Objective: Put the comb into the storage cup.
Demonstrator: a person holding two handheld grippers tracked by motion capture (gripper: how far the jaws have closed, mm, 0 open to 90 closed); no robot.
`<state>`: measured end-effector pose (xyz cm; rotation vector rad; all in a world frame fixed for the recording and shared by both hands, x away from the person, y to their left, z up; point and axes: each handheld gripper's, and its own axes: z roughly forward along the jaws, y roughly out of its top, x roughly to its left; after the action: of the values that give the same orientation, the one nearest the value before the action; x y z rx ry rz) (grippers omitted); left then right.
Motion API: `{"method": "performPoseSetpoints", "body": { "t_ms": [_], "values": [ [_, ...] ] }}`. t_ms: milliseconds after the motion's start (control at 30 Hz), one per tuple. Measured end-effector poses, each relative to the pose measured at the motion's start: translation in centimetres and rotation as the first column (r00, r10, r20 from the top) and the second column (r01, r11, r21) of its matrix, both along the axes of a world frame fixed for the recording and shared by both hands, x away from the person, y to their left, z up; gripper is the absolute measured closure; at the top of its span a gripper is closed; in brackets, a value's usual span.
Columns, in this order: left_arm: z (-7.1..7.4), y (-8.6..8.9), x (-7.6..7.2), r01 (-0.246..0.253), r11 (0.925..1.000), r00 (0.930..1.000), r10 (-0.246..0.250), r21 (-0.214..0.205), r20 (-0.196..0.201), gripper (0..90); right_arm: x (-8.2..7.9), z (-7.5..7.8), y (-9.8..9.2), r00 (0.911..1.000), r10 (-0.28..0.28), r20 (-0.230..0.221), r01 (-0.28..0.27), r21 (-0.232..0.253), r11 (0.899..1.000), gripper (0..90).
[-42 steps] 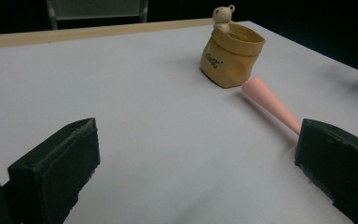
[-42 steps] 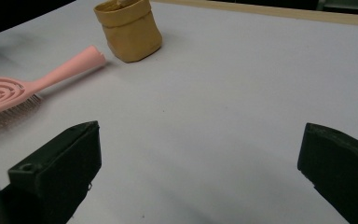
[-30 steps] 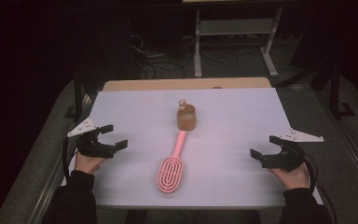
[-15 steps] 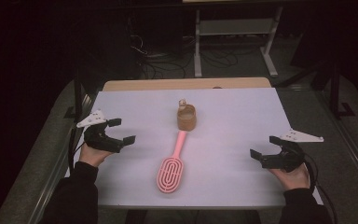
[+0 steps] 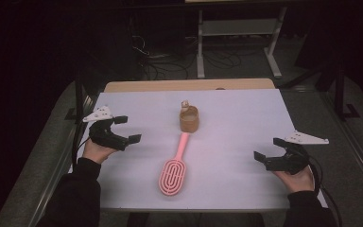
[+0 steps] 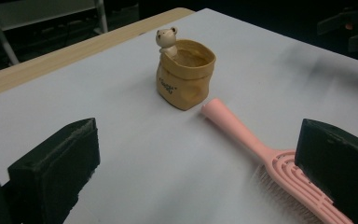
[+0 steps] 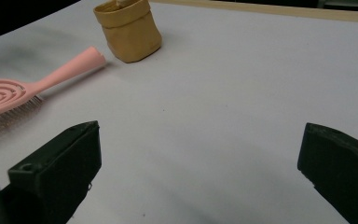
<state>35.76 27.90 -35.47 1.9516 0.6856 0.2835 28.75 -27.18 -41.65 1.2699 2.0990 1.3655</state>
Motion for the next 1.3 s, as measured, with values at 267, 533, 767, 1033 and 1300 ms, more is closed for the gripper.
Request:
{"method": "performPoseSetpoints", "body": {
  "t_ms": [267, 533, 767, 1033, 1300],
  "values": [
    [0.4, -1.2, 0.6, 0.032, 0.9993, 0.9995, -0.032, 0.02, -0.002, 0.0, 0.0, -0.1, 0.3, 1.0, 0.006, -0.006, -0.006, -0.007, 1.0, 0.0],
    [0.3, -2.1, 1.2, 0.046, 0.9985, 0.9989, -0.046, 0.029, -0.01, 0.0, -0.1, -0.2, 0.4, 0.9999, 0.012, -0.008, -0.012, -0.012, 1.0, 0.0],
    [0.0, -2.8, 1.9, 0.066, 0.997, 0.9976, -0.065, 0.041, -0.025, 0.0, -0.1, -0.2, 0.5, 0.9999, 0.012, -0.011, -0.012, -0.016, 1.0, 0.0],
    [-0.4, -3.6, 2.6, 0.088, 0.994, 0.9956, -0.085, 0.066, -0.04, 0.0, -0.1, -0.3, 0.5, 0.9998, 0.013, -0.015, -0.013, -0.021, 1.0, 0.0],
    [-0.6, -4.9, 3.0, 0.114, 0.9892, 0.9927, -0.11, 0.091, -0.05, 0.0, -0.1, -0.2, 0.4, 0.9998, 0.013, -0.015, -0.013, -0.018, 1.0, 0.0]
  ]
}}
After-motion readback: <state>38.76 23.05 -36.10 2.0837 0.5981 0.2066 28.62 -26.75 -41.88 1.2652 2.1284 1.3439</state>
